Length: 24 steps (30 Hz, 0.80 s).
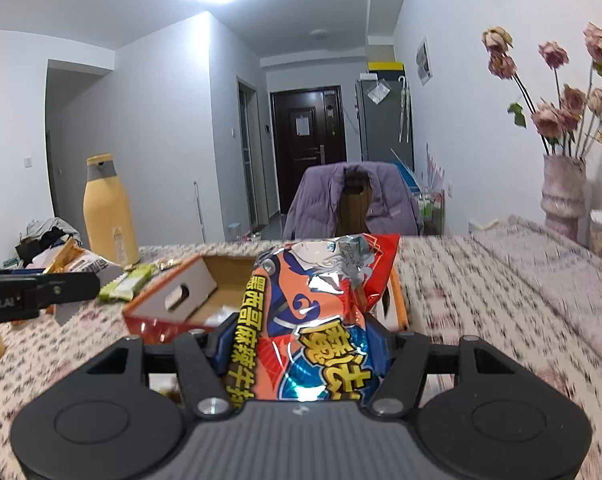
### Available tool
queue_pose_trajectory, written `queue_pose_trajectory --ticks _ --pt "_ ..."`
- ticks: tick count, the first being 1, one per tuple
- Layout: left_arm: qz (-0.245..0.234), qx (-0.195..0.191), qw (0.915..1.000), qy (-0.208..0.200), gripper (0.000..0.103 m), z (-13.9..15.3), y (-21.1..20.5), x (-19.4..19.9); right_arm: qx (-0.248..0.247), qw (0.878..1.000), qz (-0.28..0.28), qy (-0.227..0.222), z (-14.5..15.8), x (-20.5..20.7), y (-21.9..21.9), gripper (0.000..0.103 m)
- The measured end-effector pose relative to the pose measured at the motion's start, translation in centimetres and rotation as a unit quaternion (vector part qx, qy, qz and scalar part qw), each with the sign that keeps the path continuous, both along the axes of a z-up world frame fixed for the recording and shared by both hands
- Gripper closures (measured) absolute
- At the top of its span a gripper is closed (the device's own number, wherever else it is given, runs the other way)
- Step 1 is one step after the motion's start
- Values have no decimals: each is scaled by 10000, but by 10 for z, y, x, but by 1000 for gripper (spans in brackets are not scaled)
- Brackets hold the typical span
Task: Organize snacks
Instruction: 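Carry the chip bag and crisp packet into the box and open both grippers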
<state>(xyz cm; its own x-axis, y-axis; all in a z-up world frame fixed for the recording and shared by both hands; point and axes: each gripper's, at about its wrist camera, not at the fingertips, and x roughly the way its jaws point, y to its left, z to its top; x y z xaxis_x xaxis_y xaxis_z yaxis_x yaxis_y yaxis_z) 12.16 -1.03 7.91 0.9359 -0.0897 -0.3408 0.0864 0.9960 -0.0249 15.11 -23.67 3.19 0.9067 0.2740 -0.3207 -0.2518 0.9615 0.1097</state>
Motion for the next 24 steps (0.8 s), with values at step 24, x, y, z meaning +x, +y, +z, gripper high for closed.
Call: queue_pose_trajectory --ticks 24 --pt "778 290 9887 1245 58 -29 3 191 -17 9974 95 712 -27 175 36 41"
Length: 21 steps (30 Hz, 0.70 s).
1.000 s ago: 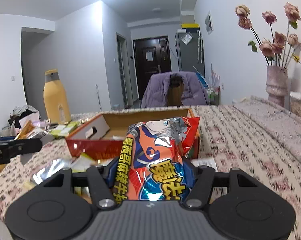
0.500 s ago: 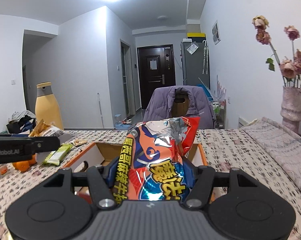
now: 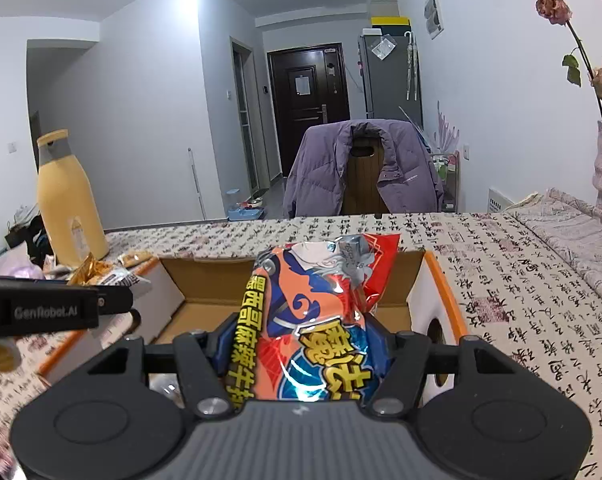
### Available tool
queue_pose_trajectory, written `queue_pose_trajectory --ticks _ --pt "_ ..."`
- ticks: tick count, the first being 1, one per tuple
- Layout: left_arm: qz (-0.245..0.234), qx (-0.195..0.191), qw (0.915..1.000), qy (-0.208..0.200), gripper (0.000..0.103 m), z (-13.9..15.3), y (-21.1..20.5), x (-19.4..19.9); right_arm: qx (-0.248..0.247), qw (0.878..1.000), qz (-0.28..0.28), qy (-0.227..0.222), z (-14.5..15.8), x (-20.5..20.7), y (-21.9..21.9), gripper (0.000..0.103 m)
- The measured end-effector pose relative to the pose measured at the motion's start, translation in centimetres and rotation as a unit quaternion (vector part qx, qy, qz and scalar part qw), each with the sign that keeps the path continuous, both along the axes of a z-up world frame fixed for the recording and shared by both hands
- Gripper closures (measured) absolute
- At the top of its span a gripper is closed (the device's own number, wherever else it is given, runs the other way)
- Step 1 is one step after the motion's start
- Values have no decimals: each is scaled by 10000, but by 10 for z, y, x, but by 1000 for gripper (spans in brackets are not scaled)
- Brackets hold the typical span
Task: Organize snacks
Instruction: 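Carry the chip bag and crisp packet into the box and open both grippers, then withdraw both tools from the box toward the remaining snacks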
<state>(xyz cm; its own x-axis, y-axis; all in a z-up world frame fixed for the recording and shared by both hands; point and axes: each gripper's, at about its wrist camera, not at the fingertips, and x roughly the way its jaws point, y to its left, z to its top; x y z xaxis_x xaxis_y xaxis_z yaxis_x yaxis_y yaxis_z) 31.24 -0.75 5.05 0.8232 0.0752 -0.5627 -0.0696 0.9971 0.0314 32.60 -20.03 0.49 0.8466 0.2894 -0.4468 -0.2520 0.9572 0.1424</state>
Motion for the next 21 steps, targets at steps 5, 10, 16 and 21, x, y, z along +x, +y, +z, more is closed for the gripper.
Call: queue_pose_trajectory --ticks 5,10,16,21 --pt "21 53 9999 156 57 -15 3 9 76 9998 13 178 -14 1 -3 41" --pt "15 -71 9999 106 36 -18 5 4 108 9997 67 204 -16 -3 -7 28" --pt "126 -247 9994 -223 0 -8 13 -9 236 9997 -9 -2 -7 -11 -12 0" --pt "92 -311 9982 -506 0 3 18 -27 239 9997 -61 -76 1 -15 -13 0"
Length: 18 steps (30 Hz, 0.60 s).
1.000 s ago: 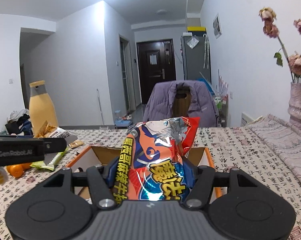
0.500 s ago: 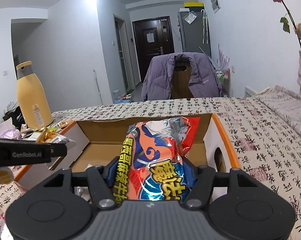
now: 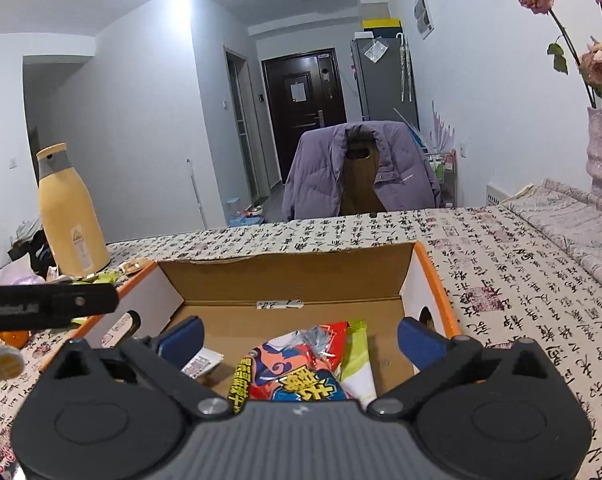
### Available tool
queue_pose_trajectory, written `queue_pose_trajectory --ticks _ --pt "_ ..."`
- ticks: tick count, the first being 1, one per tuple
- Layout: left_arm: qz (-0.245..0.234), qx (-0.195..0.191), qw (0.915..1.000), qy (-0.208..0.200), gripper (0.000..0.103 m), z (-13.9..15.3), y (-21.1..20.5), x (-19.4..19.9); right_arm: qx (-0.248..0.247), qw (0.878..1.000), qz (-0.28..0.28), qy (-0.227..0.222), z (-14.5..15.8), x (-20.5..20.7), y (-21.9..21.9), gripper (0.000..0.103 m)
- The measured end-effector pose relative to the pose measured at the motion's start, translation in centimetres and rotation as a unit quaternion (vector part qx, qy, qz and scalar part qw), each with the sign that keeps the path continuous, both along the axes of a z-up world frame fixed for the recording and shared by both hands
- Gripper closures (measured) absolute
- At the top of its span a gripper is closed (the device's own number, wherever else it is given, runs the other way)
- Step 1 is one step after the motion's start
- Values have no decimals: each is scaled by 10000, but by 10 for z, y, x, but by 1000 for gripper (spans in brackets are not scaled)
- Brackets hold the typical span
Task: Organize snacks
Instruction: 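Withdraw both tools from the box toward the remaining snacks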
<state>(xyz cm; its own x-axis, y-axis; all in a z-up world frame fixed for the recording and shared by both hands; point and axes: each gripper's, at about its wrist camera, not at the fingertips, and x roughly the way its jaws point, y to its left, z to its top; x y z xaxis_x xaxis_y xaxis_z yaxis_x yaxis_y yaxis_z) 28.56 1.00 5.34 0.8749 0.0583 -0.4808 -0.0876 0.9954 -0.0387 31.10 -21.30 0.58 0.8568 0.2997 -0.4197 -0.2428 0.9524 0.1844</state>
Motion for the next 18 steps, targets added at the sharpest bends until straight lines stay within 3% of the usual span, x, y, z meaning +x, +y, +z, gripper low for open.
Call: queue_pose_trajectory --ticks 7,18 --pt "50 -104 9996 -269 0 16 10 -29 -23 9997 -43 -251 25 -32 -6 0" --pt "-164 -120 9983 -552 0 16 7 -100 -208 9983 39 -550 35 -109 -22 0"
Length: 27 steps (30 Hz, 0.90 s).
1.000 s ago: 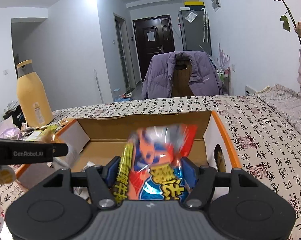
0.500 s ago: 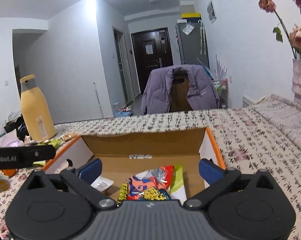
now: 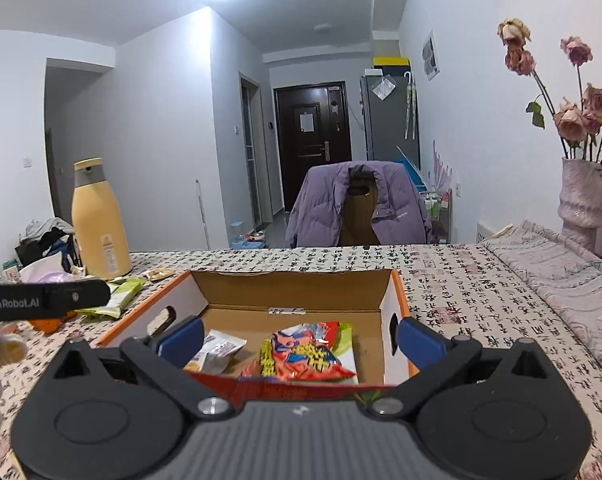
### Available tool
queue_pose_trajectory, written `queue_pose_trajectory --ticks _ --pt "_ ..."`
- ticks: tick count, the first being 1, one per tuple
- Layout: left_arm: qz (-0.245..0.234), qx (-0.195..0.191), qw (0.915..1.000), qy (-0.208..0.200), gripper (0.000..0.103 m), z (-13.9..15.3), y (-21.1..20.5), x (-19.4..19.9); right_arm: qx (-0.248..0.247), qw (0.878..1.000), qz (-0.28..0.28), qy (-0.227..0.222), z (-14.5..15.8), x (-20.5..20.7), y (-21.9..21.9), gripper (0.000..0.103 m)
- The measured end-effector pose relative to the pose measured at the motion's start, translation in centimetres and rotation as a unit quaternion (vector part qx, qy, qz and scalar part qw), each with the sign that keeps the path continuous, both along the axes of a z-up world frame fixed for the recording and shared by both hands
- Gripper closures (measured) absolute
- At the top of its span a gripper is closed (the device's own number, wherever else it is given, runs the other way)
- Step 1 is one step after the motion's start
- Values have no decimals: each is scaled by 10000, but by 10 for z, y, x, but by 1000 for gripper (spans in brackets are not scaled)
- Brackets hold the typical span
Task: Organize snacks
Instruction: 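Withdraw both tools from the box toward the remaining snacks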
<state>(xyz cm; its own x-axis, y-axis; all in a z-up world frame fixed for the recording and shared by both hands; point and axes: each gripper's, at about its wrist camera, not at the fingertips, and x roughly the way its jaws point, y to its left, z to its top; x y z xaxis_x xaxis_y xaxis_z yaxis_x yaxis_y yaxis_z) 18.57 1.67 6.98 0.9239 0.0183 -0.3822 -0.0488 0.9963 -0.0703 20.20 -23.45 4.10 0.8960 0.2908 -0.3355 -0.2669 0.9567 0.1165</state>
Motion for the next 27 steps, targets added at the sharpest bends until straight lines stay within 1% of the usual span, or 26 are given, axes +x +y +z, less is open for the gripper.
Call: queue_pose_trajectory --ticks 4,12,14,17,22,27 --pt "-60 88 9999 -78 0 -7 -4 -26 -38 10000 18 -52 -2 -21 -4 0" --pt "-192 98 9995 -209 0 -21 -4 -68 -120 9999 95 70 -23 -56 -12 0" --pt "-181 130 9995 -237 0 -26 -3 -76 -144 9998 83 118 -30 -64 -14 0" --pt "-146 161 9996 -173 0 -38 1 -83 -202 9996 87 191 -39 -73 -17 0" --pt "-147 140 9997 -144 0 -55 9 -95 -231 9996 56 160 -53 -91 -24 0" --pt "-170 168 9996 -161 0 -60 14 -101 -312 9989 -40 345 -64 -95 -31 0"
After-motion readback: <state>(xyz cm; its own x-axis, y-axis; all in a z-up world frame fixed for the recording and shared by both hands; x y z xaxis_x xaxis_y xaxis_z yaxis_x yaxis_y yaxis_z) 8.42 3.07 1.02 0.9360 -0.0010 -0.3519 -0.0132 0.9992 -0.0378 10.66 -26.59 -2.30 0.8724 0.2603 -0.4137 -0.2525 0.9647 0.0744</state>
